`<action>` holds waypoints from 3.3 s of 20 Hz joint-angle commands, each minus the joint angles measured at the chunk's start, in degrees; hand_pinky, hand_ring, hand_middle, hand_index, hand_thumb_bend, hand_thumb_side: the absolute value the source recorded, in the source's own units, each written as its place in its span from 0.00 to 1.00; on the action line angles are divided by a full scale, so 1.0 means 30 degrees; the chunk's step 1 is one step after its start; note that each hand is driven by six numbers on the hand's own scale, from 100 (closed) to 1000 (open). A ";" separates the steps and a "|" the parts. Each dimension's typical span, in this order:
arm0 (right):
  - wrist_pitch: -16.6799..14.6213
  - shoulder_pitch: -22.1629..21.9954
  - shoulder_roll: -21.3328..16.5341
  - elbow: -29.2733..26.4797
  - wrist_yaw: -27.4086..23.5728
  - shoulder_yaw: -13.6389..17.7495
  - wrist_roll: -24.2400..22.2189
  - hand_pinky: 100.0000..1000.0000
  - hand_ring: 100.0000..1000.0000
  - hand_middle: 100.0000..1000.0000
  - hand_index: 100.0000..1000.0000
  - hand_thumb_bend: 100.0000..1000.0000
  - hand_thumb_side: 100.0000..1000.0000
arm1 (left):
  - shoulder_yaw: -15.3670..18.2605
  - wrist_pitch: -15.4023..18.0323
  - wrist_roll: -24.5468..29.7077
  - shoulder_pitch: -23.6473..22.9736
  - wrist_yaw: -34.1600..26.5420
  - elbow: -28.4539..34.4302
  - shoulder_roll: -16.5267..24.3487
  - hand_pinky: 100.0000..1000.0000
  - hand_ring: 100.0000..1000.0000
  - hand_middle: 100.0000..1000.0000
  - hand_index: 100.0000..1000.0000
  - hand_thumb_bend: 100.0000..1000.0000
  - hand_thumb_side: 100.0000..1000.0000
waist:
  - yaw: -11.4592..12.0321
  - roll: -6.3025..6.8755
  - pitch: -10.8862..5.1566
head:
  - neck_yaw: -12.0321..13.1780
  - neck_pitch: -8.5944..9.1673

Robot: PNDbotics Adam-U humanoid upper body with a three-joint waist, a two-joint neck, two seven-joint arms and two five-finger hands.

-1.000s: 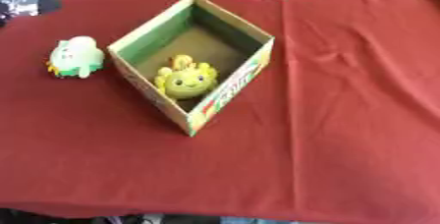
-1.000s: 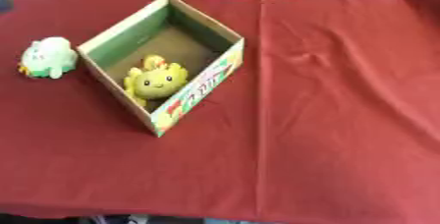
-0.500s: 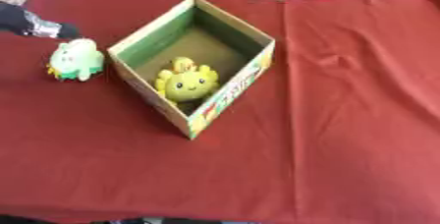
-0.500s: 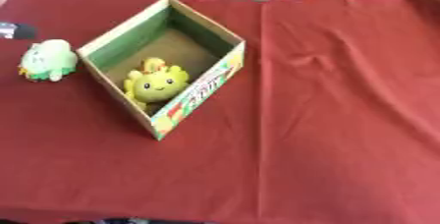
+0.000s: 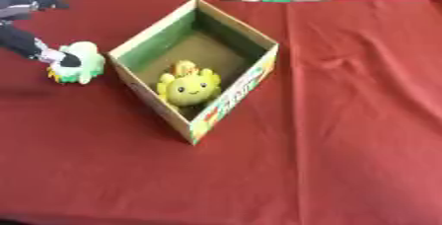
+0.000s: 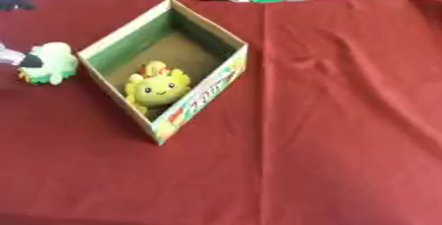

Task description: Pick up objects on the table and place them in the box.

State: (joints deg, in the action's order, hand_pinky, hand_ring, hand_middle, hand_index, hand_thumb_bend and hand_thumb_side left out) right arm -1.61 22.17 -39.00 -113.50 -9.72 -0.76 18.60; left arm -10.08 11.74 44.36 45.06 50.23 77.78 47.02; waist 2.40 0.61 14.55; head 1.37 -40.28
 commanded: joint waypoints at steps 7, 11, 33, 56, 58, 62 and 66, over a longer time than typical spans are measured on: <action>0.0344 0.0132 0.0011 -0.0365 0.0177 0.0009 -0.0029 0.86 0.74 0.73 0.84 0.00 0.85 | 0.0039 0.0044 0.0739 0.0555 0.0722 -0.0695 0.0059 0.81 0.87 0.91 1.00 0.69 0.80 | -0.0155 0.0025 0.0030 | 0.0167 0.0569; 0.0433 0.0083 0.0144 -0.0365 0.0267 -0.0015 -0.0072 0.86 0.74 0.72 0.84 0.00 0.84 | -0.0008 -0.0073 0.0436 0.0597 0.1900 -0.1271 -0.0153 0.81 0.88 0.91 1.00 0.71 0.80 | -0.0225 0.0035 0.0244 | 0.0282 0.0757; 0.0828 -0.0003 0.0563 -0.0365 0.0485 -0.0097 0.0047 0.87 0.73 0.72 0.84 0.00 0.81 | 0.0342 -0.0405 0.0132 0.0532 0.2925 -0.3326 -0.0756 0.79 0.87 0.88 1.00 0.61 0.88 | -0.0472 0.0034 0.0988 | 0.0622 0.1477; 0.1229 -0.0231 0.0862 -0.0365 0.0638 0.0076 -0.0054 0.87 0.73 0.68 0.83 0.00 0.78 | 0.0449 -0.0334 -0.0777 0.0628 0.2368 -0.3189 -0.0775 0.62 0.73 0.72 0.84 0.00 0.21 | -0.0493 0.0141 0.1038 | 0.0624 0.1526; 0.1234 -0.0239 0.0906 -0.0365 0.0622 0.0114 -0.0033 0.87 0.73 0.68 0.83 0.00 0.78 | 0.0350 -0.0194 -0.1094 0.0574 0.2851 -0.3222 -0.0766 0.59 0.71 0.67 0.82 0.09 0.21 | -0.0536 0.0144 0.1031 | 0.0639 0.1568; 0.1248 -0.0292 0.0942 -0.0365 0.0600 0.0137 -0.0019 0.87 0.73 0.68 0.82 0.00 0.78 | 0.0304 -0.0192 -0.1391 0.0538 0.3557 -0.3520 -0.0819 0.60 0.73 0.71 0.86 0.01 0.27 | -0.0579 0.0134 0.1025 | 0.0647 0.1670; 0.1360 -0.0321 0.0962 -0.0365 0.0614 0.0094 -0.0020 0.87 0.73 0.68 0.82 0.00 0.77 | 0.0413 -0.0485 -0.0258 0.0768 0.3249 -0.4040 -0.0920 0.64 0.78 0.77 0.92 0.31 0.71 | -0.0561 0.0194 0.1039 | 0.0698 0.1733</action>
State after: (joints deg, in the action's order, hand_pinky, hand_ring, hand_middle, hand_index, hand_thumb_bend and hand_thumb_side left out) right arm 2.32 20.74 -35.34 -113.50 -8.12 -1.07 18.47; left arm -9.02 10.49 42.44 46.70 59.97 66.11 43.31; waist 0.73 1.23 18.71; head 3.30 -35.78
